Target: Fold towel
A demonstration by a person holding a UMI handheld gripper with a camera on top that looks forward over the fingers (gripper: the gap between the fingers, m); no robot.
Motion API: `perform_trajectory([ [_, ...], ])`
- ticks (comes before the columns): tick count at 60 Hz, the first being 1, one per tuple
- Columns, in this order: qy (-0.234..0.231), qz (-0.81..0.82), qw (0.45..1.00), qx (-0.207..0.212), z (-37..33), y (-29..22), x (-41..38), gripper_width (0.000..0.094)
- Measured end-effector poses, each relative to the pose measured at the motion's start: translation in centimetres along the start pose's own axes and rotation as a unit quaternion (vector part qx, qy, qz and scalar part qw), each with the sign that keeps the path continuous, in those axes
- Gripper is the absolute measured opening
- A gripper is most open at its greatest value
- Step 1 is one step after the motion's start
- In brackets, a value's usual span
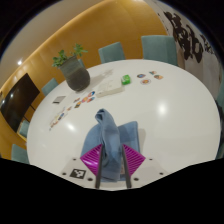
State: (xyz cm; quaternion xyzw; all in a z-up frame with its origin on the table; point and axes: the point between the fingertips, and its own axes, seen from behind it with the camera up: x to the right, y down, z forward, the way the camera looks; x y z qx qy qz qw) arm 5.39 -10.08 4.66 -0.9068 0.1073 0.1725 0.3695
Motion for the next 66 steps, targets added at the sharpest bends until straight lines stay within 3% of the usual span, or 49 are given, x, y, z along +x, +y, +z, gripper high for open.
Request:
perform_trajectory([
  [5, 0.050, -0.015, 0.999, 0.011, -0.7, 0.0, 4.0, 0.0619],
  [9, 0.078, -0.022, 0.996, 0.023, -2.2, -0.6, 5.6, 0.0872],
  [10, 0.084, -0.023, 0.996, 0.025, -2.6, -0.8, 6.0, 0.0880],
  [15, 0.099, -0.032, 0.994, 0.036, -4.7, -1.4, 6.8, 0.0844],
  [33, 0.142, -0.109, 0.982, 0.058, -16.9, -0.5, 1.6, 0.0854],
  [49, 0.173, -0.137, 0.971, 0.088, -26.4, 4.1, -6.6, 0.0857],
  [66, 0.193, -0.143, 0.963, 0.117, -31.8, 7.4, -10.9, 0.0864],
])
